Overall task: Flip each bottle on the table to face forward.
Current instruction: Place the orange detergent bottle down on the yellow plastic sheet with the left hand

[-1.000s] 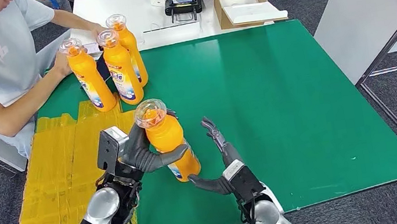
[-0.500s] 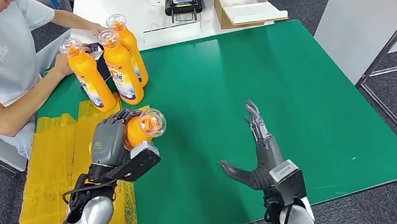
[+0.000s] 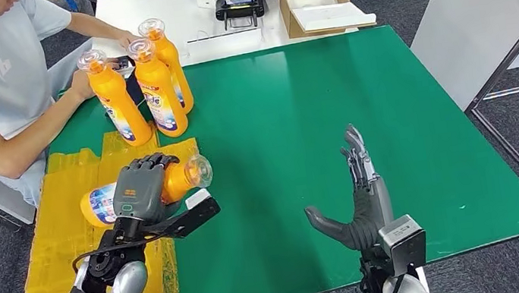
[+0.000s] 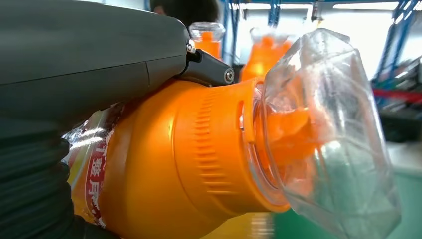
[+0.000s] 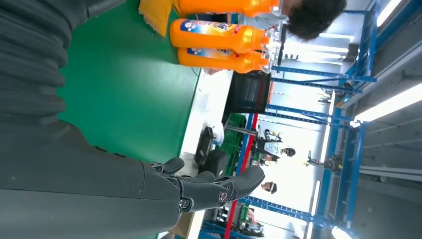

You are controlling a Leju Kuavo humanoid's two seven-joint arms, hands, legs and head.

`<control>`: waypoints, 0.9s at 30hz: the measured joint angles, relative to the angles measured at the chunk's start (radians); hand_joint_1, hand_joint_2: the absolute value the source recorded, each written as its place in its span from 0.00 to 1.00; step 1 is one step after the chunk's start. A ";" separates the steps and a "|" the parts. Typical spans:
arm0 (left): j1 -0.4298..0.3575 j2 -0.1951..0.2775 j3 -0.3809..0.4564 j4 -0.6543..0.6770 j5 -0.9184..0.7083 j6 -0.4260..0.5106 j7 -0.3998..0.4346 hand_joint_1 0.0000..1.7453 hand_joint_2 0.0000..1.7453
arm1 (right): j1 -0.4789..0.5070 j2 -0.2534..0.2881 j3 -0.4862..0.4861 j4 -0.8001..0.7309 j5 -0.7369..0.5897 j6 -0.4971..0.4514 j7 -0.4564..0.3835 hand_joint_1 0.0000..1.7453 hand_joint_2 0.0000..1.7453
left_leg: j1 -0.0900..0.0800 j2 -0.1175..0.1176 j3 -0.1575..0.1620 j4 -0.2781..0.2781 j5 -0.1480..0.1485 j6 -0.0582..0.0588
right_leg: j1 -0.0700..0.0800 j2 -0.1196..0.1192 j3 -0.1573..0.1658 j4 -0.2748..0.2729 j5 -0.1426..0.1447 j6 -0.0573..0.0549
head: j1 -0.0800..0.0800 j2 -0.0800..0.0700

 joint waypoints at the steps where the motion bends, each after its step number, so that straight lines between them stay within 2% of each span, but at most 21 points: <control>1: -0.005 0.003 -0.004 0.015 -0.055 -0.018 0.024 1.00 1.00 | 0.005 0.000 -0.004 -0.011 0.002 0.002 0.001 0.00 1.00 | 0.000 0.000 0.000 0.000 0.000 0.000 | 0.000 0.000 0.000 0.000 0.000 0.000 | 0.000 0.000; 5: -0.036 0.012 -0.033 0.106 -0.214 -0.086 0.091 1.00 1.00 | 0.015 0.001 -0.023 -0.046 -0.019 0.028 0.004 0.00 1.00 | 0.000 0.000 0.000 0.000 0.000 0.000 | 0.000 0.000 0.000 0.000 0.000 0.000 | 0.000 0.000; 9: -0.069 0.003 -0.062 0.222 -0.260 -0.171 0.103 1.00 1.00 | 0.007 0.005 -0.033 -0.066 -0.014 0.037 0.007 0.00 1.00 | 0.000 0.000 0.000 0.000 0.000 0.000 | 0.000 0.000 0.001 0.000 0.000 0.000 | 0.000 0.000; 13: -0.089 -0.036 -0.092 0.378 -0.280 -0.141 0.106 1.00 1.00 | -0.013 0.007 -0.034 -0.076 0.008 0.032 0.016 0.00 1.00 | -0.001 -0.001 0.001 0.000 0.001 0.000 | -0.001 -0.001 0.001 0.000 0.000 0.000 | 0.000 0.000; 14: -0.098 -0.046 -0.097 0.408 -0.283 -0.130 0.108 0.78 1.00 | -0.018 0.008 -0.034 -0.076 0.010 0.031 0.017 0.00 1.00 | -0.001 -0.002 0.001 0.000 0.001 0.001 | -0.001 -0.001 0.002 0.000 0.000 0.000 | 0.001 0.000; 17: -0.126 -0.067 -0.108 0.477 -0.285 -0.116 0.112 0.03 1.00 | -0.027 0.011 -0.034 -0.076 0.012 0.031 0.019 0.00 1.00 | -0.001 -0.003 0.003 0.000 0.001 0.001 | -0.001 -0.003 0.004 0.000 0.000 0.000 | 0.000 0.000; 18: -0.133 -0.074 -0.110 0.497 -0.284 -0.109 0.112 0.00 1.00 | -0.028 0.012 -0.034 -0.076 0.012 0.030 0.020 0.00 1.00 | -0.001 -0.003 0.003 0.000 0.001 0.001 | -0.001 -0.003 0.005 0.000 0.000 0.000 | 0.000 0.000; 24: -0.155 -0.119 -0.091 0.584 -0.214 0.013 0.088 0.00 1.00 | -0.034 0.012 -0.034 -0.075 0.011 0.020 0.020 0.00 1.00 | -0.001 -0.005 0.004 0.000 0.004 -0.001 | 0.000 -0.004 0.005 0.000 0.002 -0.002 | 0.000 0.000; 27: -0.154 -0.134 -0.075 0.594 -0.199 0.031 0.083 0.00 1.00 | -0.034 0.012 -0.034 -0.075 0.010 0.020 0.019 0.00 1.00 | -0.001 -0.005 0.003 0.000 0.005 -0.001 | 0.000 -0.004 0.004 0.000 0.003 -0.002 | 0.000 0.000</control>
